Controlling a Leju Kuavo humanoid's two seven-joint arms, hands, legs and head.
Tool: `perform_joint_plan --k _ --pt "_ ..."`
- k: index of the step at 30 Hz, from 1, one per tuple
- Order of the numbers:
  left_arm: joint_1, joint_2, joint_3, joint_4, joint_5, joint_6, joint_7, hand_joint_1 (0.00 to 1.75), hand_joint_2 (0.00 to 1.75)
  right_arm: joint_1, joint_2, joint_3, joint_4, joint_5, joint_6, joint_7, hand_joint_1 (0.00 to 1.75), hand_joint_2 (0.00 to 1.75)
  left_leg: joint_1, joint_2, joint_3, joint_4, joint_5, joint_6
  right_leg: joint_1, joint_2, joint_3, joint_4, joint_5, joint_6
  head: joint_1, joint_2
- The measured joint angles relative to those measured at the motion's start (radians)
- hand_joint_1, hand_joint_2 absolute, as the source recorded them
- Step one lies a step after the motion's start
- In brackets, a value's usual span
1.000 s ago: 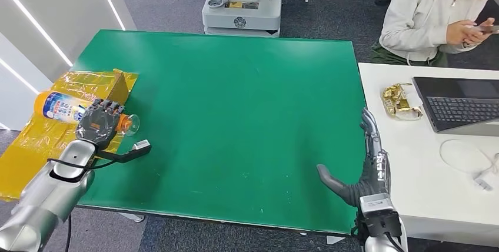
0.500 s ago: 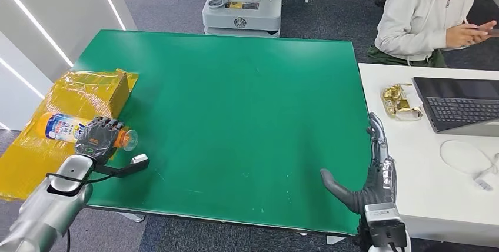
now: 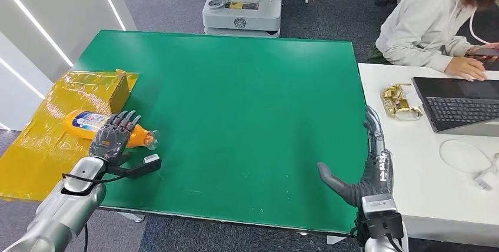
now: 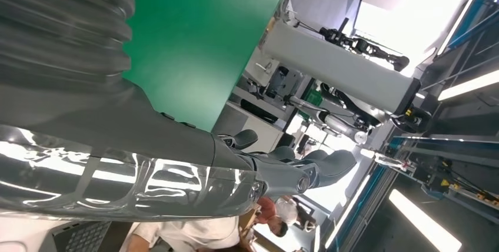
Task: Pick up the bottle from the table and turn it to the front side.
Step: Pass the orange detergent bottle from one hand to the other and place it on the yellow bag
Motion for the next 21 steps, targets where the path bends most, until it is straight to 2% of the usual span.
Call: perform_joint_plan --k 6,10,13,16,21 --pt "-0.014 -0.021 0.0 0.029 0.052 0.011 -0.009 0.0 1.75 -0.02 0.0 0.003 0.024 -0.01 0.001 0.0 0.0 1.75 0.0 -0.001 0.001 0.0 0.0 0.0 0.0 -0.001 0.002 0.0 0.0 0.0 0.0 0.0" --pt "-0.014 -0.045 0.002 0.036 0.134 0.031 -0.058 0.0 1.75 -0.022 0.0 0.006 0.033 -0.017 0.0 0.002 0.0 1.75 0.0 -0.002 0.002 0.0 0.0 0.0 0.0 -0.002 0.002 0.0 0.0 0.0 0.0 0.0" --pt "0.0 -0.076 0.012 0.033 0.26 0.068 -0.137 0.0 1.75 -0.021 0.0 0.007 0.035 -0.023 0.0 0.006 0.0 1.75 0.0 -0.001 0.002 0.0 0.0 0.0 0.0 -0.002 0.002 0.0 0.0 0.0 0.0 0.0" --pt "0.036 -0.116 0.024 -0.002 0.446 0.128 -0.26 0.0 1.75 -0.02 0.0 0.008 0.04 -0.035 0.003 0.006 0.0 1.75 -0.001 -0.001 0.002 0.0 0.0 0.0 0.0 -0.002 0.002 0.0 0.0 0.0 0.0 0.0" --pt "0.127 -0.212 0.036 -0.159 0.752 0.224 -0.474 0.0 1.75 -0.02 0.0 0.024 0.057 -0.089 0.012 -0.02 0.0 1.75 -0.001 -0.002 0.001 0.0 -0.001 0.001 0.0 -0.002 0.002 -0.001 0.0 0.0 0.0 0.0"
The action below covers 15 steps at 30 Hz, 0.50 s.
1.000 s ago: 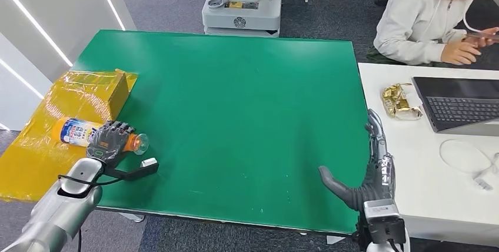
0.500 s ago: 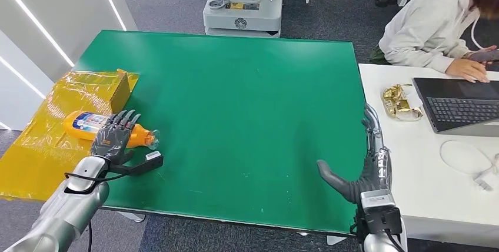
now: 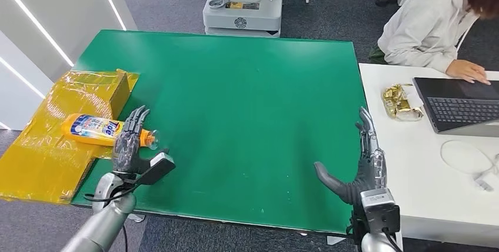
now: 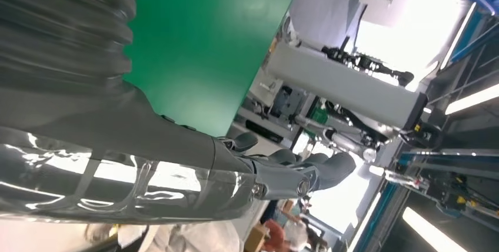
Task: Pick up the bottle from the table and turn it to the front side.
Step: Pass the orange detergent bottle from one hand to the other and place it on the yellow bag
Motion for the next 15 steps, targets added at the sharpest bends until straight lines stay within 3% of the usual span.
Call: perform_joint_plan --k 7,15 --pt "0.073 -0.097 -0.044 -0.246 0.186 0.049 -0.064 0.0 1.75 0.023 0.0 0.031 0.015 -0.109 -0.034 -0.043 0.0 1.75 0.0 0.0 0.0 0.0 0.0 0.001 0.0 -0.001 0.0 0.0 0.0 0.0 0.0 0.0" --pt "0.079 -0.167 -0.17 -0.369 0.476 -0.139 -0.065 0.0 1.75 0.119 0.001 0.08 -0.026 -0.212 -0.117 -0.079 0.0 1.75 0.0 -0.001 0.0 0.0 0.0 0.001 0.0 -0.001 0.0 0.0 0.0 0.0 0.0 0.0"
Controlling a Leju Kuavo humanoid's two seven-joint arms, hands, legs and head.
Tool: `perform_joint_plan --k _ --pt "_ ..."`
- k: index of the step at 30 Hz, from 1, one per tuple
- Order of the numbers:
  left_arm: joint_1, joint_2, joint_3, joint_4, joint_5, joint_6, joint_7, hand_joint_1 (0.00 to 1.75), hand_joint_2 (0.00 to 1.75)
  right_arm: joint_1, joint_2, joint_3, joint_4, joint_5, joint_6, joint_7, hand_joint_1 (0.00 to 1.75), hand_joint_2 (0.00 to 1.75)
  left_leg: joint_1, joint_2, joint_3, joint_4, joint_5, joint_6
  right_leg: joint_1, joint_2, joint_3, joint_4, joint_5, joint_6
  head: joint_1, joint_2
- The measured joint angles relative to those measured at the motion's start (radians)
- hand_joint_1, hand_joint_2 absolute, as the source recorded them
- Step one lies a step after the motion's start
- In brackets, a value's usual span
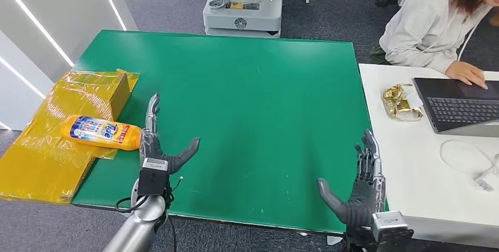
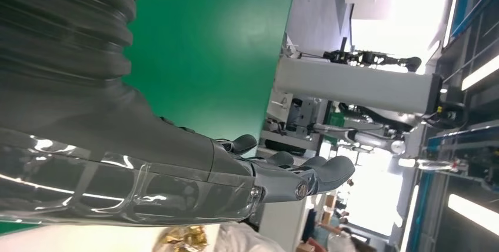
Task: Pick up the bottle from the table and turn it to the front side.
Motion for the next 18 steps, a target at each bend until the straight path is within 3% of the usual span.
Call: perform_joint_plan --k 9,18 --pt "-0.021 -0.04 -0.112 -0.006 0.223 -0.24 0.088 0.0 1.75 0.098 0.015 0.054 -0.061 -0.095 -0.085 0.008 0.0 1.75 0.0 0.001 0.0 0.0 0.0 0.0 0.0 0.001 0.0 0.0 0.0 0.0 0.0 0.0" --pt "-0.01 -0.029 -0.12 -0.007 0.278 -0.287 0.114 0.0 1.75 0.158 0.017 0.1 -0.092 -0.094 -0.137 0.062 0.0 1.75 0.0 0.001 0.0 -0.001 -0.001 0.0 0.0 0.001 0.0 0.0 -0.001 0.0 0.0 0.0"
